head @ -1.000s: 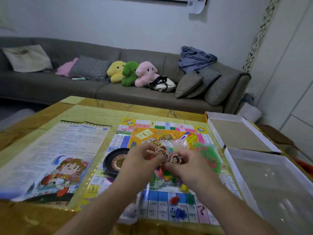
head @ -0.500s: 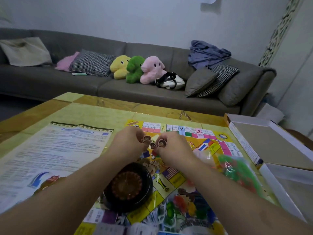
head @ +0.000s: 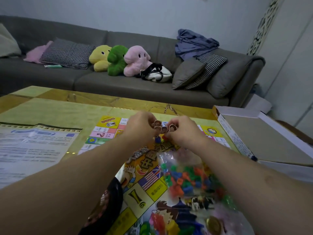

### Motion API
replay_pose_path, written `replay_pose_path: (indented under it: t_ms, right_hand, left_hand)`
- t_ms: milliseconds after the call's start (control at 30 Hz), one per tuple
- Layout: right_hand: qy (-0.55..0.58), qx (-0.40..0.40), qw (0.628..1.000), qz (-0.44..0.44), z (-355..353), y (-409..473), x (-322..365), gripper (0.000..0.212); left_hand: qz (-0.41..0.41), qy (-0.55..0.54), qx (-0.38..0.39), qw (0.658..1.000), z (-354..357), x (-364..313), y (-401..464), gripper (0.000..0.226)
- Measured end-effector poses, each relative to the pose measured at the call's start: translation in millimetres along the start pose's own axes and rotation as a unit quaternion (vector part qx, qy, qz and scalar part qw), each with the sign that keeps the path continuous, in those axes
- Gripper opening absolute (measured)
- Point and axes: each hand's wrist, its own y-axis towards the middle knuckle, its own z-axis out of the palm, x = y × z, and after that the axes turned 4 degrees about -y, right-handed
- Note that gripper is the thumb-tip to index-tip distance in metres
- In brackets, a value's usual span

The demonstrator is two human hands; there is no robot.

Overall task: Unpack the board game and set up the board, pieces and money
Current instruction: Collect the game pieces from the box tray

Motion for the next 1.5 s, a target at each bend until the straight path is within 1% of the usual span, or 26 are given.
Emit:
replay_pose_path:
  t_ms: [133, 267, 367, 433, 633, 700, 767, 800, 867, 933, 967, 1033, 1100, 1233, 1400, 1500]
  right_hand:
    - [-0.01, 0.01, 1.0, -0.015, 0, 1, -9, 0.018]
    - [-0.044, 0.017, 0.999, -0.024, -5, -2, -14, 0.014]
    - [-0.04, 0.037, 0.998, -0.02, -15, -1, -14, 0.007]
    - [-0.043, 0.047, 0.998, -0.016, -23, -1, -14, 0.006]
    - [-0.123, -0.004, 0.991, -0.045, -25, 7, -16, 0.006]
    - [-0.136, 0.0, 0.989, -0.052, -18, 9, -17, 0.011]
    - [-0.143, 0.012, 0.988, -0.055, -11, 11, -19, 0.023]
    - [-0.141, 0.016, 0.988, -0.056, -8, 12, -20, 0.025]
    - [-0.12, 0.024, 0.991, -0.057, -5, 14, -23, 0.018]
    - [-0.091, 0.032, 0.994, -0.057, -4, 15, -23, 0.021]
    - [-0.083, 0.039, 0.994, -0.055, -4, 16, -23, 0.018]
    - [-0.077, 0.046, 0.995, -0.052, -1, 18, -22, 0.011]
    - [-0.073, 0.037, 0.996, -0.038, -2, 19, -22, 0.01]
    - [-0.04, 0.037, 0.998, -0.011, -6, 16, -28, 0.013]
    - [-0.035, 0.038, 0.999, -0.009, -5, 14, -29, 0.013]
    - [-0.046, 0.038, 0.998, -0.015, -8, 14, -33, 0.013]
  left_hand:
    - [-0.008, 0.008, 0.006, 1.0, 9, 8, 4, 0.021]
    - [-0.018, 0.008, 0.023, 1.0, 9, 9, 5, 0.029]
    - [-0.02, 0.014, 0.046, 0.999, 9, 11, 4, 0.033]
    - [-0.017, 0.019, 0.045, 0.999, 9, 11, 3, 0.033]
    - [-0.018, 0.021, 0.014, 1.0, 10, 13, 6, 0.035]
    - [-0.015, 0.023, 0.013, 1.0, 12, 14, 8, 0.036]
    - [-0.01, 0.022, 0.014, 1.0, 13, 14, 9, 0.035]
    - [-0.009, 0.018, 0.016, 1.0, 14, 13, 10, 0.034]
    - [-0.004, 0.008, 0.027, 1.0, 15, 14, 11, 0.033]
    - [0.0, 0.003, 0.046, 0.999, 16, 14, 13, 0.033]
    - [0.0, 0.003, 0.053, 0.999, 16, 15, 13, 0.032]
    - [0.002, 0.005, 0.056, 0.998, 17, 15, 14, 0.032]
    - [0.0, 0.003, 0.05, 0.999, 17, 15, 15, 0.033]
    - [-0.015, -0.01, 0.049, 0.999, 16, 13, 17, 0.037]
    - [-0.009, 0.017, 0.067, 0.998, 23, 10, 19, 0.032]
    - [-0.026, 0.011, 0.098, 0.995, 19, 12, 20, 0.037]
